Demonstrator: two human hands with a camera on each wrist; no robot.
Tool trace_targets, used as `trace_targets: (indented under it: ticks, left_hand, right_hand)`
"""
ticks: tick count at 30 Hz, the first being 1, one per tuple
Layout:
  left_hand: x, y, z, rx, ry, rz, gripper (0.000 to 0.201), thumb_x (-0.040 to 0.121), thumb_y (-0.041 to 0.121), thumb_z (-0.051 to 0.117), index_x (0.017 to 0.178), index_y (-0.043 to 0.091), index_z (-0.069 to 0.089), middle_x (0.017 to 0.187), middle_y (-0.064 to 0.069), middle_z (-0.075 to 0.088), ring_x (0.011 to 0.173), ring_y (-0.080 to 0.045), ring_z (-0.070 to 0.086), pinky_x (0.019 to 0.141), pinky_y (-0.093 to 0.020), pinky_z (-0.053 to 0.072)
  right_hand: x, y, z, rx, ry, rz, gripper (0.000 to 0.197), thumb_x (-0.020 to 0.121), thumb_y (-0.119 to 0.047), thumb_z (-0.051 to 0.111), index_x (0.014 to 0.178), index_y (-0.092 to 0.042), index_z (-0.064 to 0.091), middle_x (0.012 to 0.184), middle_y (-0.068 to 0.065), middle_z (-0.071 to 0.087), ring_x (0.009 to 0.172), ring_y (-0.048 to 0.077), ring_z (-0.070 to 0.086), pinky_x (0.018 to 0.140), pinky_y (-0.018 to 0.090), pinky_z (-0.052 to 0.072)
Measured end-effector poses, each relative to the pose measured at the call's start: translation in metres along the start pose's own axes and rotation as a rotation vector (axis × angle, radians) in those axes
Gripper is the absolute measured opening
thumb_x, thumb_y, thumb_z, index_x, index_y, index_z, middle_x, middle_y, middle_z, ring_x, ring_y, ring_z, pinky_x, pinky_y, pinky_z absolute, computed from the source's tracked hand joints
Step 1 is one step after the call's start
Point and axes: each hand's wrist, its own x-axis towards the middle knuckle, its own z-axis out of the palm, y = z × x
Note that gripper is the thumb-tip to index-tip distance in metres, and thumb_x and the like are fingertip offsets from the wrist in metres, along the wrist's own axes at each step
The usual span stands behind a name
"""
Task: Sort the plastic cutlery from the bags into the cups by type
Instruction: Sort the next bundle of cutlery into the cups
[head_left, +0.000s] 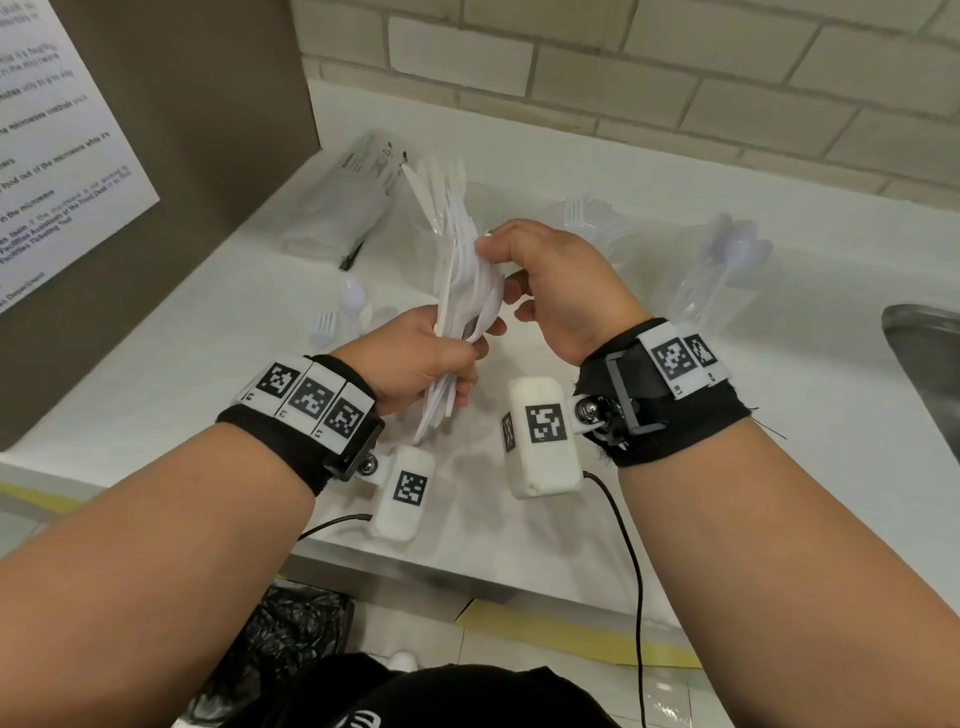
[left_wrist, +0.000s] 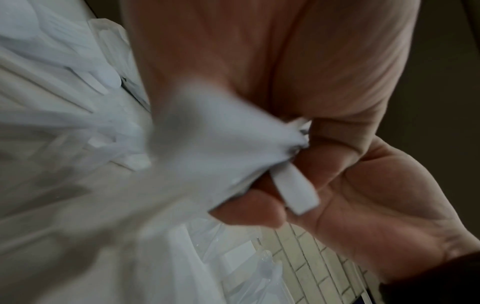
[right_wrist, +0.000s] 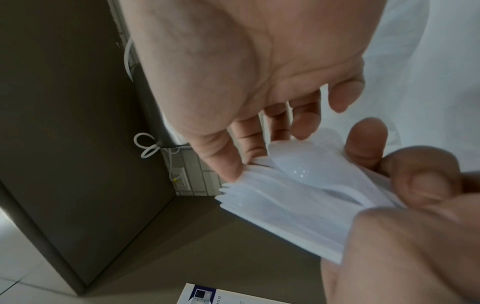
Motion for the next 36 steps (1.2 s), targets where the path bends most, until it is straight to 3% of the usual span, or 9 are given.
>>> trace_targets:
  ticks: [6,9,12,16,19,23,27,30,36]
  left_hand:
    - [0.001,0.001,0.002,0.101,0.111,0.024,0.015,0.063,0.005,0.056,0.077,0.007,0.056,0.067,-0.002,0.053,0.067,-0.022,0.050,0.062,-0.028,0.047]
    - [0.000,0.000,0.002,0.118,0.129,0.026,0.008,0.064,0.005,0.056,0.071,0.007,0.054,0.067,-0.009,0.053,0.065,-0.023,0.053,0.068,-0.034,0.046]
    - [0.000,-0.002,0.003,0.085,0.114,0.039,0.011,0.063,0.001,0.055,0.070,0.007,0.051,0.066,-0.012,0.049,0.062,-0.025,0.051,0.059,-0.033,0.046]
    - [0.000,-0.003,0.003,0.154,0.082,0.066,0.012,0.069,0.008,0.061,0.075,0.010,0.051,0.064,-0.013,0.045,0.054,-0.023,0.046,0.055,-0.032,0.044]
    - [-0.002,-0.003,0.003,0.195,0.057,0.087,0.010,0.082,0.012,0.061,0.078,0.014,0.053,0.055,-0.004,0.049,0.049,-0.019,0.044,0.055,-0.031,0.041]
    - [-0.003,0.002,0.005,0.166,0.093,0.114,0.010,0.083,0.013,0.059,0.081,0.009,0.049,0.050,0.009,0.048,0.046,-0.014,0.042,0.051,-0.031,0.038]
    - [-0.001,0.008,0.002,0.188,0.182,0.132,0.014,0.081,0.014,0.066,0.083,0.014,0.052,0.065,-0.002,0.047,0.048,-0.014,0.044,0.050,-0.031,0.040]
    - [-0.001,0.005,0.002,0.219,0.191,0.157,0.009,0.089,0.012,0.065,0.088,0.014,0.056,0.065,-0.003,0.047,0.048,-0.011,0.045,0.047,-0.028,0.040]
    - [-0.003,-0.001,0.002,0.286,0.134,0.174,0.022,0.091,0.029,0.063,0.086,0.010,0.053,0.056,0.009,0.047,0.047,-0.010,0.044,0.049,-0.029,0.042]
  right_hand:
    - [-0.001,-0.003,-0.002,0.059,0.071,0.017,0.010,0.082,-0.028,0.057,0.073,-0.022,0.058,0.071,-0.008,0.057,0.059,0.016,0.043,0.065,0.032,0.033]
    - [0.000,-0.002,-0.004,0.077,0.134,-0.058,0.013,0.086,-0.018,0.060,0.073,-0.018,0.061,0.069,-0.005,0.061,0.051,0.006,0.051,0.052,0.018,0.038]
    - [0.002,-0.001,-0.004,0.118,0.170,-0.132,0.017,0.093,-0.012,0.056,0.076,-0.016,0.057,0.074,-0.001,0.061,0.049,0.001,0.053,0.044,0.010,0.038]
    - [0.012,0.001,-0.001,0.003,0.314,-0.227,0.018,0.099,-0.023,0.048,0.081,-0.022,0.048,0.081,0.003,0.059,0.064,0.011,0.054,0.054,0.012,0.044]
    - [0.019,-0.006,-0.003,-0.026,0.405,-0.295,0.020,0.099,-0.025,0.048,0.079,-0.024,0.047,0.081,0.001,0.056,0.072,0.015,0.053,0.067,0.027,0.049]
    - [0.021,-0.011,-0.006,0.009,0.279,-0.263,0.011,0.098,-0.023,0.051,0.090,-0.016,0.052,0.087,0.006,0.058,0.072,0.014,0.056,0.056,0.013,0.045]
    - [0.020,0.002,-0.001,0.023,0.150,-0.184,0.007,0.093,-0.015,0.059,0.099,-0.016,0.061,0.092,0.010,0.061,0.081,0.019,0.060,0.072,0.028,0.050]
    - [0.018,0.004,-0.005,0.080,0.072,-0.146,0.008,0.092,-0.008,0.060,0.089,-0.013,0.065,0.091,0.015,0.063,0.083,0.025,0.062,0.075,0.037,0.051]
    - [0.016,-0.012,-0.017,0.045,0.128,-0.164,0.009,0.095,-0.014,0.056,0.088,-0.018,0.060,0.083,0.001,0.069,0.072,0.013,0.066,0.071,0.032,0.051]
